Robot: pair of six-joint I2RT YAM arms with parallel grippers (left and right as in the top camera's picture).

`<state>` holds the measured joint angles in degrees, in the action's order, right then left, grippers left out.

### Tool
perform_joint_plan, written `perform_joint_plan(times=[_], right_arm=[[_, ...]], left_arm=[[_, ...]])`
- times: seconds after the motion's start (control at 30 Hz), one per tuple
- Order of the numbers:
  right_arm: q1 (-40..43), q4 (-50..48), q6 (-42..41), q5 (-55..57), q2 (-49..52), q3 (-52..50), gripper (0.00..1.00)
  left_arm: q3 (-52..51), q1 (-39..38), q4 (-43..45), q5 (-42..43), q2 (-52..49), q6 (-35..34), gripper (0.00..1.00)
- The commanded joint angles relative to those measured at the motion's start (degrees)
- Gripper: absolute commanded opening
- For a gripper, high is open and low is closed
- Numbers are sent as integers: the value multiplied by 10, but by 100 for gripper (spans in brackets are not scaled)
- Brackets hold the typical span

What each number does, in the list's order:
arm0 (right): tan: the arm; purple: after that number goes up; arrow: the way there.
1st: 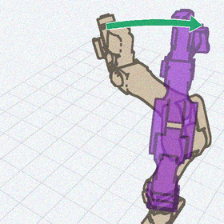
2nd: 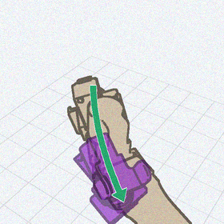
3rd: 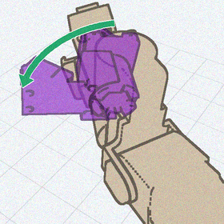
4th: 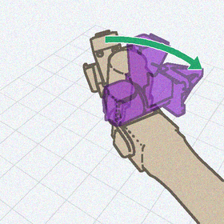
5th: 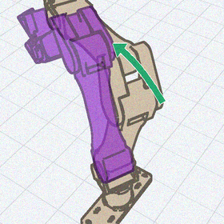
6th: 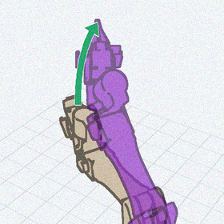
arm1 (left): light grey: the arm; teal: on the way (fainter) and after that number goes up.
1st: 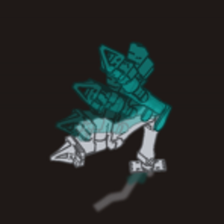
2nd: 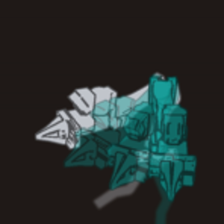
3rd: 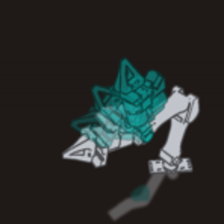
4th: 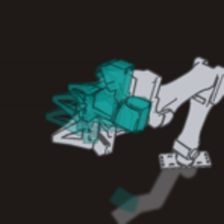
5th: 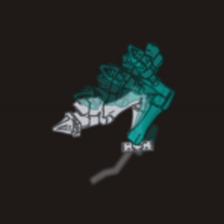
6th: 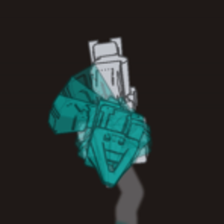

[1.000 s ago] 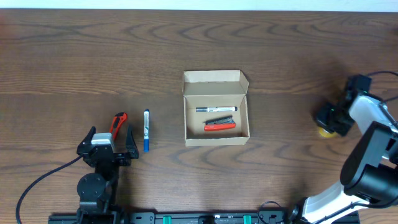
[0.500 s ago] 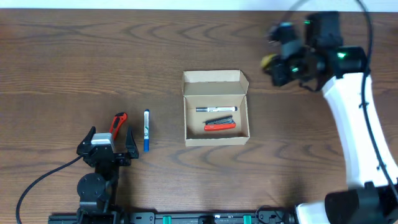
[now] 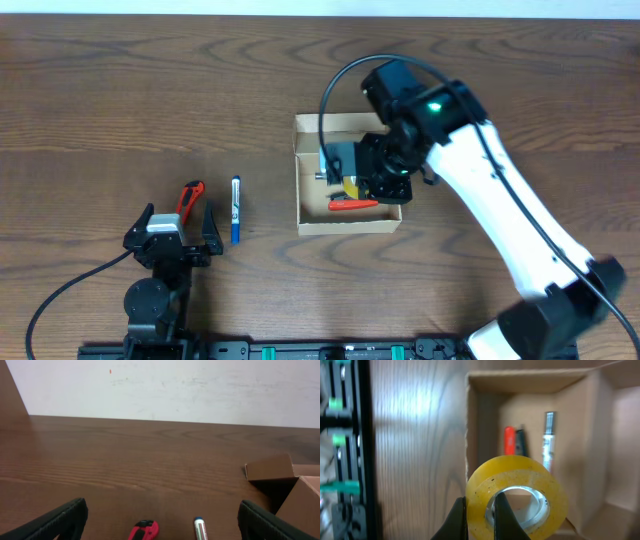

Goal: Pack container
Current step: 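Carry the tape into the box, release, and lift right gripper away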

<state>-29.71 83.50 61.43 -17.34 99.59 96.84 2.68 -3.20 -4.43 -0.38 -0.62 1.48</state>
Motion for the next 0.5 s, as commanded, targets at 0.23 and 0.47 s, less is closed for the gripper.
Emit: perform_joint_plan(times=[0.23,0.47], right_arm=[[-3,-76,70,25,139,4,1],[-4,-120,70,23,218,4,1]], left_arm=[[-19,2,-9,4,4,-2,95],[-19,2,-9,4,4,-2,95]])
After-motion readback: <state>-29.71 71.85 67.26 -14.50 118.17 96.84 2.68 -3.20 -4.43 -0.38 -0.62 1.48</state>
